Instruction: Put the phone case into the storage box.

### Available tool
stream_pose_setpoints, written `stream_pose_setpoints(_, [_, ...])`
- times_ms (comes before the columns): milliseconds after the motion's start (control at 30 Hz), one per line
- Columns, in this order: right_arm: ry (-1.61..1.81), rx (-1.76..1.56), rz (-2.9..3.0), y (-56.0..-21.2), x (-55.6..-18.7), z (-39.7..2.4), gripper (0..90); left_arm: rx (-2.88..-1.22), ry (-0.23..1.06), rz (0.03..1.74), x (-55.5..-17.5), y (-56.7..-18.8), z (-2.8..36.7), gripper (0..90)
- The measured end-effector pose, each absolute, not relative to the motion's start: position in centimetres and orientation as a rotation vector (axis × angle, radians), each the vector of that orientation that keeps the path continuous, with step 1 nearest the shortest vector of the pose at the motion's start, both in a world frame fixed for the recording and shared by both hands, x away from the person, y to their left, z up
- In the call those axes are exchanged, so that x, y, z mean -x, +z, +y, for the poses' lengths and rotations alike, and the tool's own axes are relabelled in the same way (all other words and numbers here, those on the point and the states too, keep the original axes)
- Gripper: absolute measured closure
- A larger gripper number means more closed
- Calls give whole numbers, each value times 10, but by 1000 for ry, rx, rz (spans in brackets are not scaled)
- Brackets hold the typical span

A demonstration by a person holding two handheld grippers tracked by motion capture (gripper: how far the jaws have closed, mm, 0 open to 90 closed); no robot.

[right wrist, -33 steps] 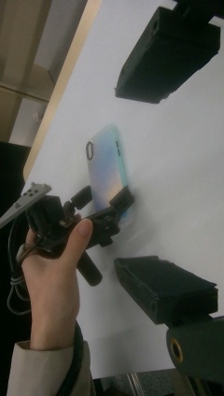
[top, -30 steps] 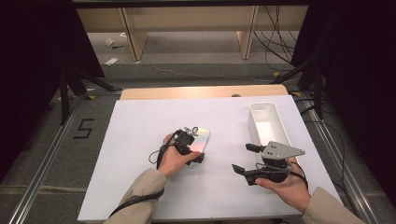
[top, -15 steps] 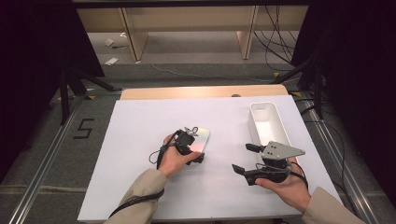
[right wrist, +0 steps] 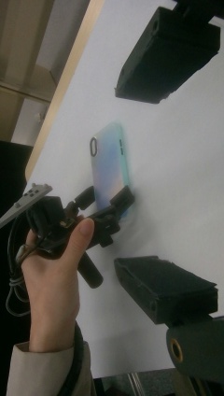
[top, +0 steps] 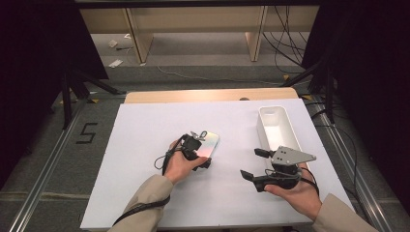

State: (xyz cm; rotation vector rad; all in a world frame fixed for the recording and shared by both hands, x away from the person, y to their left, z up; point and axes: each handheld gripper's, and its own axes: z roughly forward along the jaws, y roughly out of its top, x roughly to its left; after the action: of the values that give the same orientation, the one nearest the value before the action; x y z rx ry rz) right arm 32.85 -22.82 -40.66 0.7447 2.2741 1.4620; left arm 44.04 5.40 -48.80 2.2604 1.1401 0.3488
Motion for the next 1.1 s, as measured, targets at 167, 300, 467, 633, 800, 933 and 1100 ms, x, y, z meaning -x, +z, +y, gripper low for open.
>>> stream_pose_setpoints(167, [1461, -746, 2275, -406, -328, -228, 160, -2255, 347, 1148, -440, -488, 54, 133])
stream_pose_setpoints(300, [1461, -746, 2276, -406, -328, -228, 160, -2253, 348, 1150, -440, -487, 55, 145])
stream_pose_setpoints(467, [1461, -745, 2275, -406, -328, -228, 160, -2251, 350, 1157, -440, -487, 54, 152])
stream_pose_setpoints(633, [1461, -744, 2274, -406, -328, -228, 160, -2250, 349, 1159, -440, -487, 54, 153])
stream_pose_setpoints(800, [1461, -743, 2274, -406, -328, -228, 160, -2245, 346, 1159, -440, -487, 55, 155])
stream_pose_setpoints(933, [1463, -747, 2272, -406, -328, -229, 160, -2245, 345, 1151, -440, -487, 56, 157])
stream_pose_setpoints(1100, [1464, -753, 2268, -406, -329, -230, 160, -2236, 330, 1147, -440, -486, 59, 167])
